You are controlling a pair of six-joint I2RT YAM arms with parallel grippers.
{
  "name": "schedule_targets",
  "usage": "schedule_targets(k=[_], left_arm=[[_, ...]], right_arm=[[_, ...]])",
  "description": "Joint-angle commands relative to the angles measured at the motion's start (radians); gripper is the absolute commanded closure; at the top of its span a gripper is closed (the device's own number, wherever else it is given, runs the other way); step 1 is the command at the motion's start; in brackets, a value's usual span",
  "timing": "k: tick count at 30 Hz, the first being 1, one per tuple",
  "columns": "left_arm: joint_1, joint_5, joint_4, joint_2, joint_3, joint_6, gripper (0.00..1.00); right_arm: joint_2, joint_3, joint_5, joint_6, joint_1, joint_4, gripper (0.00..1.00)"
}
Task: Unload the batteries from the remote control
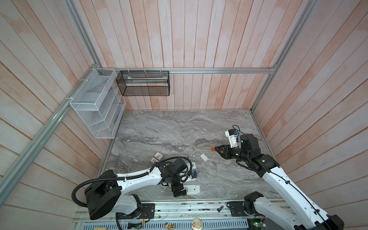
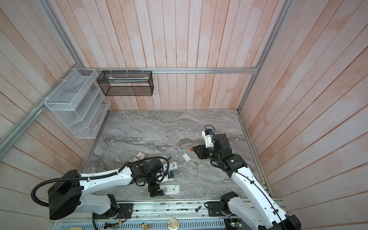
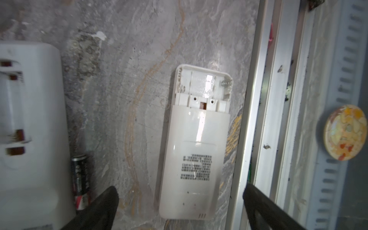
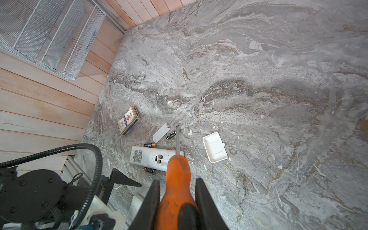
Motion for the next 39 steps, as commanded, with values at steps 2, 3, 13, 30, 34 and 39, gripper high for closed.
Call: schedule_targets(k=[2, 3, 13, 30, 34, 39], left_arm=[[0.013, -0.062, -0.002, -0.116, 0.092, -0.078, 0.00], [0.019, -0.072, 0.009, -0.141, 0.110, -0.107, 0.00], [0.348, 0.116, 0.330, -0.311, 0.158, -0.979, 0.00], [0.300, 0.137, 1.164, -0.115, -0.054, -1.883, 0.10], [0.282, 0.112, 1.254, -0.032, -0.034, -1.941, 0.15], [0.277, 0.081, 1.304, 0.033, -0.015, -1.972, 0.28]], right_arm=[[-0.020, -0.005, -0.027, -0.001, -0.007, 0.071, 1.00], [-0.021, -0.006, -0.030, 0.002, -0.007, 0.081, 1.00], [-0.066, -0.034, -0.075, 0.049, -0.008, 0.244, 1.00], [-0.112, -0.068, -0.121, 0.132, 0.028, 0.415, 1.00], [-0.101, -0.068, -0.124, 0.144, 0.054, 0.446, 1.00], [-0.098, -0.067, -0.128, 0.141, 0.088, 0.445, 1.00]])
